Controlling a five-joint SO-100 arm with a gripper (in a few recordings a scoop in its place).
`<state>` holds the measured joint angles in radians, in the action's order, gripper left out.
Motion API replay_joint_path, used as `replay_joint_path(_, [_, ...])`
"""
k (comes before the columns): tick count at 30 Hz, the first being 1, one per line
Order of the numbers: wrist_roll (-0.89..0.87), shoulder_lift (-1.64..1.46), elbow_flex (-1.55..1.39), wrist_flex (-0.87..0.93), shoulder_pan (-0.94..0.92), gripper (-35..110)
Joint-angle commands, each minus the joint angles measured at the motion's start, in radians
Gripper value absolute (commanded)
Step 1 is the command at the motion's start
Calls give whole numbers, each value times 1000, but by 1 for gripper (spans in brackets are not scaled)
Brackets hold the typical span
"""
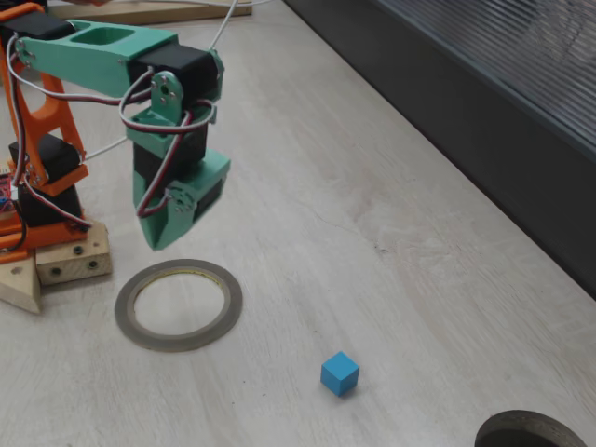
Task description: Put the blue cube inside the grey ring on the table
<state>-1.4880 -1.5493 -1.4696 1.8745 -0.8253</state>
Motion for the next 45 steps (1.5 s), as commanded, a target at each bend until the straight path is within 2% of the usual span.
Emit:
replay_joint_path(1, [-9, 34, 123, 11, -12, 0])
replay_joint_path(11, [-11, 249, 347, -15, -12, 0])
replay_joint_path(24, [-14, 390, 454, -443, -14, 0])
replay_joint_path(31, [-14, 419, 466, -601, -14, 0])
replay_joint_path(45, [-12, 456, 492, -601, -15, 0])
